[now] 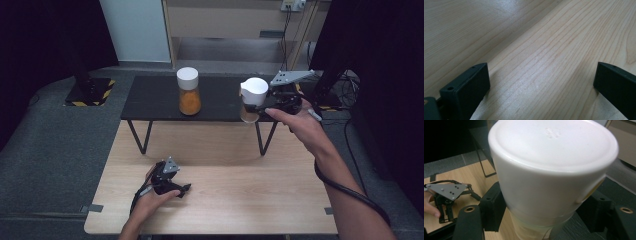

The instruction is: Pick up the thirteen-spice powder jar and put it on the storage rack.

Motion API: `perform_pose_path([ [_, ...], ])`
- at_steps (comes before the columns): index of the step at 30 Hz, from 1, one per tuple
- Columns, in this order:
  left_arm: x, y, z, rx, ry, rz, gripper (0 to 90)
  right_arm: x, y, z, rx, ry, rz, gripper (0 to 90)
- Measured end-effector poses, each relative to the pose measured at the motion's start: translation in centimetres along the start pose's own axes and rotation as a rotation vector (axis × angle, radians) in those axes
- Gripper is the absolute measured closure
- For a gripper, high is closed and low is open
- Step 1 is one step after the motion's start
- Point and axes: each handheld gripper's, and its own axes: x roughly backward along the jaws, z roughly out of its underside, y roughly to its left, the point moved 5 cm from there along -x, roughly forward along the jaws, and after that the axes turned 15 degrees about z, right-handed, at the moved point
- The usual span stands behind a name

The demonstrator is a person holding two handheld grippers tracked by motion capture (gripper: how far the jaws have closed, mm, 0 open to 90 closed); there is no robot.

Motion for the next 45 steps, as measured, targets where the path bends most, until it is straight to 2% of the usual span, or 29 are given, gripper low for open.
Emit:
perform_pose_path([
  [14,0.0,0.1,0.0,-0.006,0.002,0.006,0.0,-2.8,-1.4,-0.6,-0.027,0.001,0.003,31.6],
  [22,0.0,0.2,-0.1,-0.010,0.004,0.012,0.0,-4.2,-1.7,-0.8,-0.038,0.005,0.001,31.6],
  [32,0.0,0.3,-0.1,-0.012,0.004,0.013,0.0,-5.2,-1.9,-1.0,-0.041,0.012,-0.004,31.5],
  [45,0.0,0.3,-0.1,-0.012,0.004,0.013,0.0,-5.4,-1.9,-1.0,-0.042,0.011,0.000,31.5],
])
